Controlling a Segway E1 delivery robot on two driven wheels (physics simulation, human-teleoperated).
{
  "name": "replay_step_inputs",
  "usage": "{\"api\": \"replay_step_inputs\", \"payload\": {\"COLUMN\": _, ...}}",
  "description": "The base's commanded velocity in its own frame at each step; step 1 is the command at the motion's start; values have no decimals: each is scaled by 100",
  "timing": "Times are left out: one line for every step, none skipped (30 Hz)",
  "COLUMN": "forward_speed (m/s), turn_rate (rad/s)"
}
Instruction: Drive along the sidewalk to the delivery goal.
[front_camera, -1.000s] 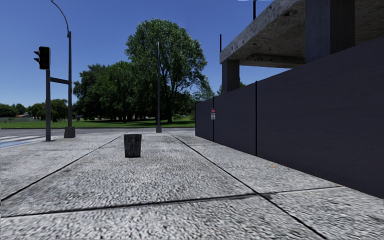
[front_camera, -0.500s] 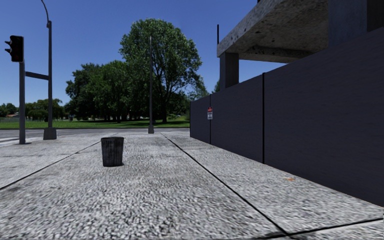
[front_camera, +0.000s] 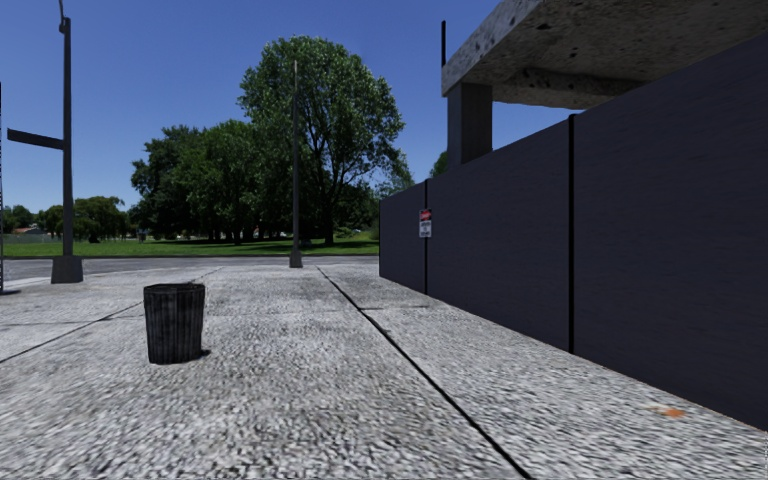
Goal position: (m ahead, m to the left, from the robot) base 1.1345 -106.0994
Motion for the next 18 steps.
{"api": "replay_step_inputs", "payload": {"forward_speed": 164, "turn_rate": 0}}
{"api": "replay_step_inputs", "payload": {"forward_speed": 164, "turn_rate": 0}}
{"api": "replay_step_inputs", "payload": {"forward_speed": 164, "turn_rate": 0}}
{"api": "replay_step_inputs", "payload": {"forward_speed": 164, "turn_rate": 0}}
{"api": "replay_step_inputs", "payload": {"forward_speed": 164, "turn_rate": 0}}
{"api": "replay_step_inputs", "payload": {"forward_speed": 164, "turn_rate": 0}}
{"api": "replay_step_inputs", "payload": {"forward_speed": 164, "turn_rate": 0}}
{"api": "replay_step_inputs", "payload": {"forward_speed": 164, "turn_rate": 0}}
{"api": "replay_step_inputs", "payload": {"forward_speed": 164, "turn_rate": 0}}
{"api": "replay_step_inputs", "payload": {"forward_speed": 164, "turn_rate": 0}}
{"api": "replay_step_inputs", "payload": {"forward_speed": 164, "turn_rate": 0}}
{"api": "replay_step_inputs", "payload": {"forward_speed": 164, "turn_rate": 0}}
{"api": "replay_step_inputs", "payload": {"forward_speed": 164, "turn_rate": 0}}
{"api": "replay_step_inputs", "payload": {"forward_speed": 164, "turn_rate": 0}}
{"api": "replay_step_inputs", "payload": {"forward_speed": 164, "turn_rate": 0}}
{"api": "replay_step_inputs", "payload": {"forward_speed": 164, "turn_rate": 0}}
{"api": "replay_step_inputs", "payload": {"forward_speed": 164, "turn_rate": 0}}
{"api": "replay_step_inputs", "payload": {"forward_speed": 164, "turn_rate": 0}}
